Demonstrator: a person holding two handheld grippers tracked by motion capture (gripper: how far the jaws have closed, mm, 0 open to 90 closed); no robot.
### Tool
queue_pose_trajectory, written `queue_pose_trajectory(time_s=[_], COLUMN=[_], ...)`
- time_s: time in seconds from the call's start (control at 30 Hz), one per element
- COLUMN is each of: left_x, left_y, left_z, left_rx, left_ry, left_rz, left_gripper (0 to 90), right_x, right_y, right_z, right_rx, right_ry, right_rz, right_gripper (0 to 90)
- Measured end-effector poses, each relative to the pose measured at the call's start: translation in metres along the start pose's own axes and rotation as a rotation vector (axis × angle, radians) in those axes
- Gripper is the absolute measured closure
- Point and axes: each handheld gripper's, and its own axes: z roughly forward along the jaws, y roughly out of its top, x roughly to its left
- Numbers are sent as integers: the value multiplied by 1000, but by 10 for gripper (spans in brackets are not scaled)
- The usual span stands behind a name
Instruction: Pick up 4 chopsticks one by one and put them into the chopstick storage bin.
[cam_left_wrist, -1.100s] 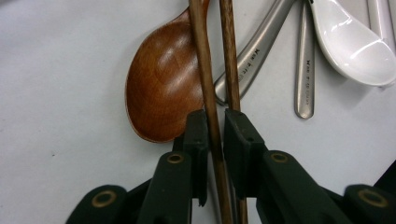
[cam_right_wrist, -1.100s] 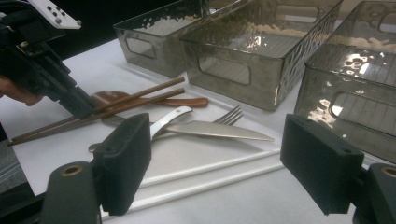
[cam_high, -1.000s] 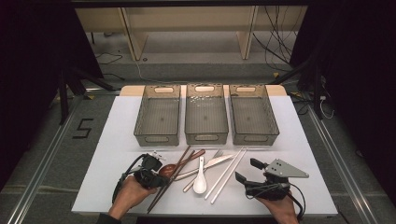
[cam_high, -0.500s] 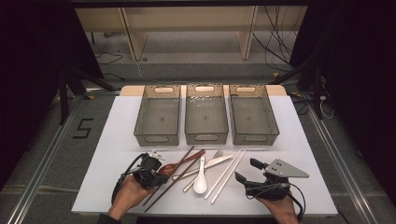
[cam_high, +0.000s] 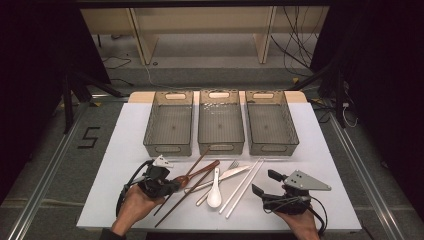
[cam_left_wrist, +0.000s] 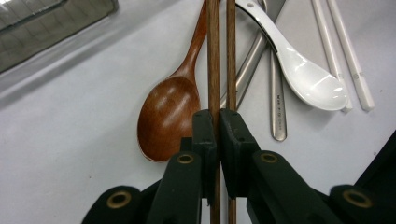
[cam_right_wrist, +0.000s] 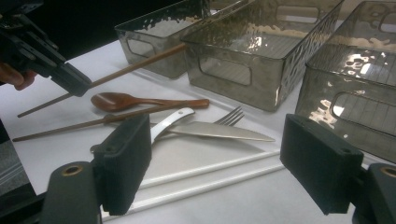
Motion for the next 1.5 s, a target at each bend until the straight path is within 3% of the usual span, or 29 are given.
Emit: queue_pose_trajectory(time_s=[0.5, 0.93, 1.5], left_x=[19, 45, 85], left_y=[19, 36, 68], left_z=[-23, -38, -45], left_rx=[-112, -193, -233], left_ry=[8, 54, 126], left_rz=[-26, -62, -105], left_gripper=[845, 845, 845], right_x=[-2, -2, -2], right_y=[0, -1, 0], right_z=[-1, 0, 0], right_rx=[-9, -3, -4], right_ry=[0, 2, 4], right_rz=[7, 12, 17], right_gripper=[255, 255, 255])
